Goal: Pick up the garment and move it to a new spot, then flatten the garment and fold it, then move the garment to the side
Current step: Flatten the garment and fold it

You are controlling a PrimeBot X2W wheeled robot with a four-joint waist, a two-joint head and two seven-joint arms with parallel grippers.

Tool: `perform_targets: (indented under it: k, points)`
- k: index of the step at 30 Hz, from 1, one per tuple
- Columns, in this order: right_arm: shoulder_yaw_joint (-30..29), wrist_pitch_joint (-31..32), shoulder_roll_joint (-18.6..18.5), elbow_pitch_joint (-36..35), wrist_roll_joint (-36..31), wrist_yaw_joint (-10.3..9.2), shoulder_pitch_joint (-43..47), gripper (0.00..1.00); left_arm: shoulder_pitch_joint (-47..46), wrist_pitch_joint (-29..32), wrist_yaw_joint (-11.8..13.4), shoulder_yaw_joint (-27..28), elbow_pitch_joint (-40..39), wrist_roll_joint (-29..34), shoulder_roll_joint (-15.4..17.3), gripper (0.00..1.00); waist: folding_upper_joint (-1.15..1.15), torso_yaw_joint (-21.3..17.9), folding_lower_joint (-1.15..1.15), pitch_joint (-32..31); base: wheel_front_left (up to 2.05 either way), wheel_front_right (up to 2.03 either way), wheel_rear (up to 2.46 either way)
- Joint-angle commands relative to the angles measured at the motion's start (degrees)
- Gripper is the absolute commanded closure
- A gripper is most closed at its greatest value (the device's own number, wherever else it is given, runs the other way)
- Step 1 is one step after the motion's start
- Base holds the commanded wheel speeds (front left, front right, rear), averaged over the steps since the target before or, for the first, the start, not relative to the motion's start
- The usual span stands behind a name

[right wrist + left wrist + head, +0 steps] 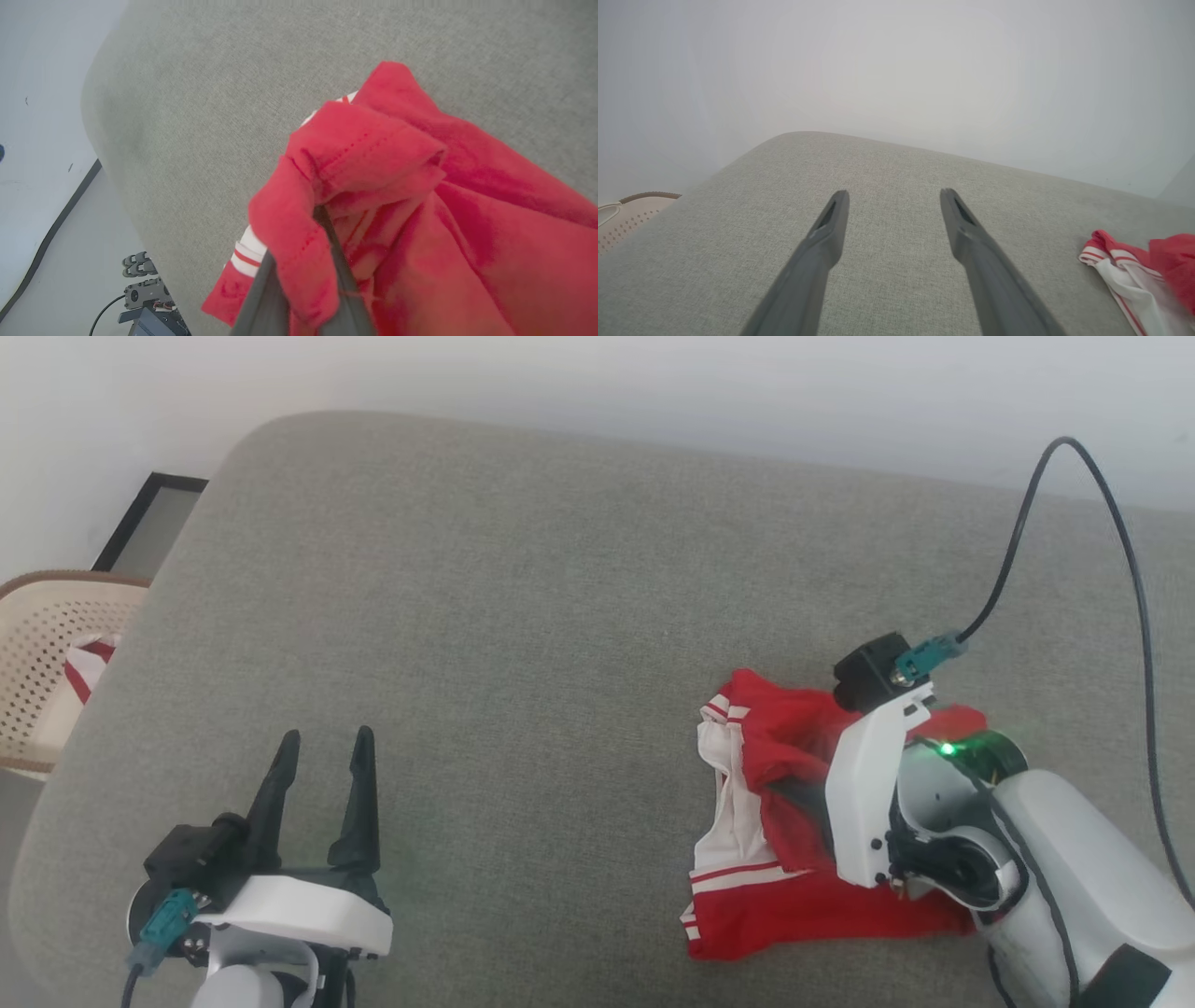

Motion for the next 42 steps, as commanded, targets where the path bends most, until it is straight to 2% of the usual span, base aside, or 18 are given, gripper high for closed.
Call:
perform_targets:
  k: [1, 11, 20, 31, 37, 42]
  points:
    - [0.2, -0.8, 0.0, -0.2, 0.1, 0.02, -0.9, 0.00, -0.4, -0.2, -0.2, 0.2, 0.2, -0.1, 0.2, 0.00, 0.00, -0.4, 0.00, -0.3, 0.00, 0.00, 0.00]
    - [-1.6, -2.9, -2.7, -4.4, 1.4, 0.02, -0.4, 0.00, 1.3, -0.2, -0.2, 1.6, 0.1, -0.5, 1.6, 0.00, 0.00, -4.2, 0.00, -2.3, 0.00, 0.00, 0.00]
    - [-9.4, -9.0, -6.3, -5.7, -1.4, 0.02, 2.4, 0.00, 1.6, -0.2, -0.2, 2.6, -0.4, -1.0, 3.1, 0.00, 0.00, -8.3, 0.00, -3.0, 0.00, 0.00, 0.00]
    - [-14.4, -26.4, -10.5, -5.2, -6.0, 0.02, 7.7, 0.00, 3.6, -0.2, -0.2, 4.3, -1.3, -1.0, 4.9, 0.00, 0.00, -13.6, 0.00, -4.2, 0.00, 0.00, 0.00]
    - [-15.6, -36.1, -11.4, -2.5, -9.1, 0.02, 10.1, 0.00, 4.9, -0.2, -0.2, 5.5, -1.9, -0.6, 5.2, 0.00, 0.00, -15.7, 0.00, -4.9, 0.00, 0.00, 0.00]
    - [-16.9, -41.4, -10.9, 0.3, -11.1, 0.02, 11.6, 0.00, 5.8, -0.2, -0.2, 6.3, -2.4, -0.8, 5.5, 0.00, 0.00, -16.5, 0.00, -5.4, 0.00, 0.00, 0.00]
